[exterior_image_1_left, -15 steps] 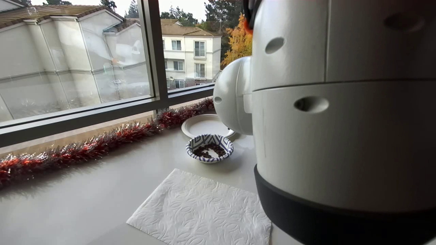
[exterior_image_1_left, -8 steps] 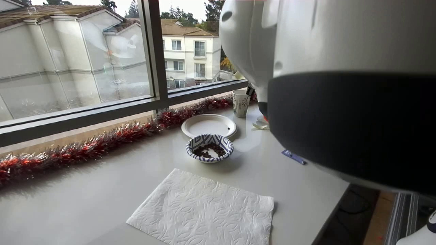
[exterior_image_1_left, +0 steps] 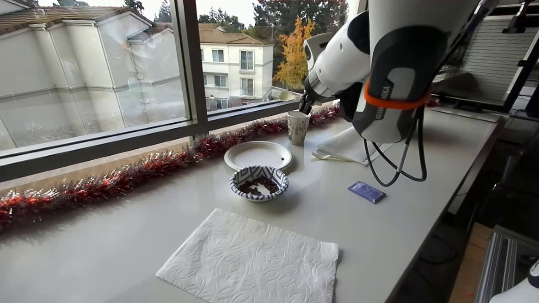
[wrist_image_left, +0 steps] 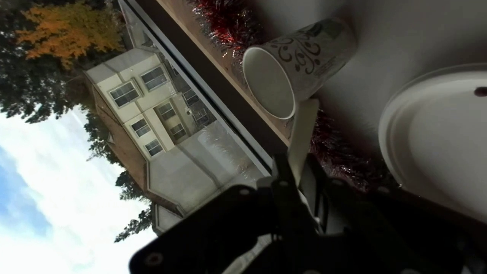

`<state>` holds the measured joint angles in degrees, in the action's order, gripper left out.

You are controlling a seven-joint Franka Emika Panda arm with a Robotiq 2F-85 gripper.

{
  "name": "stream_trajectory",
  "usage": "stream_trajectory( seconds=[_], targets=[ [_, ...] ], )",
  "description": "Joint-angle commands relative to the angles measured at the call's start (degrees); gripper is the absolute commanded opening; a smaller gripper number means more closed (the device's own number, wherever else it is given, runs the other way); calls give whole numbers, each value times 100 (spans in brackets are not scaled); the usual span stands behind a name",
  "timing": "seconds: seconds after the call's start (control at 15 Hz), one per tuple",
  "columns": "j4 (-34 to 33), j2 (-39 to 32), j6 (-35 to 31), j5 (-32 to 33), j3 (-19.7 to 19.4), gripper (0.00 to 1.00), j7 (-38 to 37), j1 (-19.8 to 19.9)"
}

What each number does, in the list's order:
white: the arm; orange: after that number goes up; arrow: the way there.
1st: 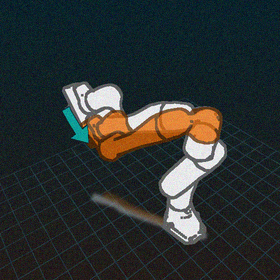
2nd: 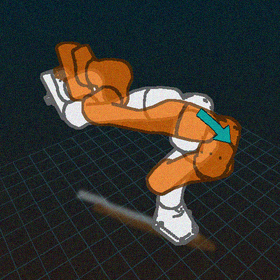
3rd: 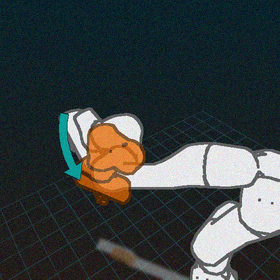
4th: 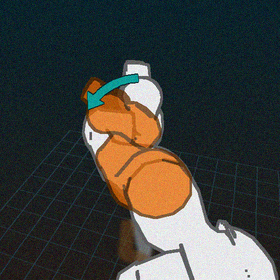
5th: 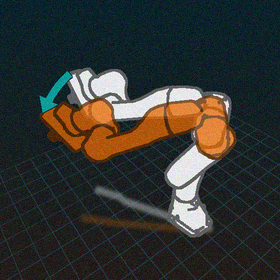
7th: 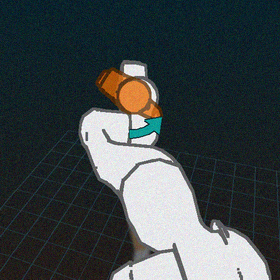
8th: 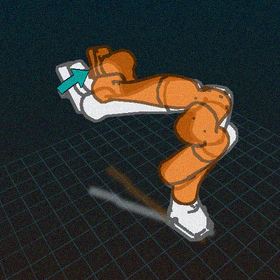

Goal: Use the white spoon to place the contents in the bowl into the coffee cup on the right.

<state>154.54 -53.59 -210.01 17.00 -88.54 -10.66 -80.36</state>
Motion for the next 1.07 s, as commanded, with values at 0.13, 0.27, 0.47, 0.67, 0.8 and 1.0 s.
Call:
stream_trajectory(
  seconds=[0.13,0.27,0.47,0.67,0.8,1.0],
  targets=[
    [-105,1835,275,1134,-259,3,73,-57],
    [-169,2295,338,1455,-164,3,55,81],
    [-312,3013,537,1980,111,3,18,451],
    [-62,2903,492,790,272,13,976,322],
    [-98,3077,517,868,291,13,963,381],
    [-161,3658,822,739,842,3,1297,766]
  ],
)
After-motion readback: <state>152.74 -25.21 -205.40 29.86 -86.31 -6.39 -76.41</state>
